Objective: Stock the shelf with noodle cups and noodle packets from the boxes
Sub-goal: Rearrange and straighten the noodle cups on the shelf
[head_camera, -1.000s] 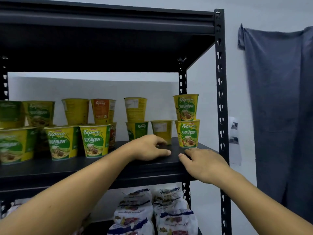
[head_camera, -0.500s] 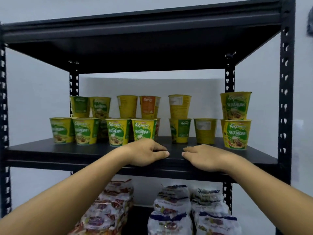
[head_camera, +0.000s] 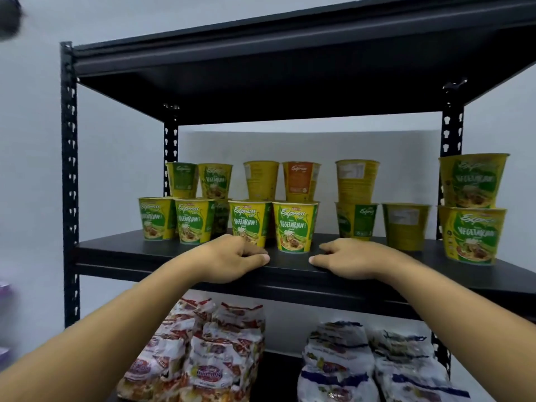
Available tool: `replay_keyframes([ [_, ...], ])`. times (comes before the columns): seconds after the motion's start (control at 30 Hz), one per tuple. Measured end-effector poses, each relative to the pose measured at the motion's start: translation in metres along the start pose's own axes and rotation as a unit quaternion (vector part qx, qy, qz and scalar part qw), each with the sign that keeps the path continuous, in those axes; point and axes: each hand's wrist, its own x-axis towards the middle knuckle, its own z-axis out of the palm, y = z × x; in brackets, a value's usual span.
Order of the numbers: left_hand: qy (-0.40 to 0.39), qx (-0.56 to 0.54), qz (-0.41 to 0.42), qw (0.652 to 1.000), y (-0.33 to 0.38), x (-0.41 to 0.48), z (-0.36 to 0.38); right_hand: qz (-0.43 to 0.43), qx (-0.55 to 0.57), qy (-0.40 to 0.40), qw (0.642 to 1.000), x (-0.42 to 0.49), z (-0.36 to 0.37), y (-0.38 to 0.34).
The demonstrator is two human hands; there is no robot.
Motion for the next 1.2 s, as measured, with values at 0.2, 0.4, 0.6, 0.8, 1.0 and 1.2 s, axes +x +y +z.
replay_keyframes([
  [0.2, 0.009, 0.013, 0.014, 1.000, -0.024, -0.002, -0.011, 0.062, 0.038, 0.038, 0.997, 0.014, 0.003, -0.019],
  [0.4, 0.154, -0.013, 0.002, 0.988, -0.052, 0.008, -0.012, 0.080, 0.198, 0.119, 0.970, 0.032, 0.011, -0.040],
  [0.6, 0.279, -0.065, -0.015, 0.958, -0.044, 0.027, -0.018, 0.054, 0.295, 0.160, 0.940, 0.040, 0.019, -0.044],
  [0.8, 0.268, -0.068, -0.045, 0.960, -0.031, 0.052, -0.020, 0.037, 0.336, 0.156, 0.928, 0.043, 0.016, -0.045],
  [1.0, 0.282, -0.110, -0.044, 0.952, -0.036, 0.064, -0.020, 0.017, 0.378, 0.174, 0.909, 0.047, 0.020, -0.042],
  [1.2, 0.370, -0.138, 0.015, 0.919, -0.029, 0.060, -0.038, 0.017, 0.376, 0.182, 0.908, 0.047, 0.021, -0.038],
])
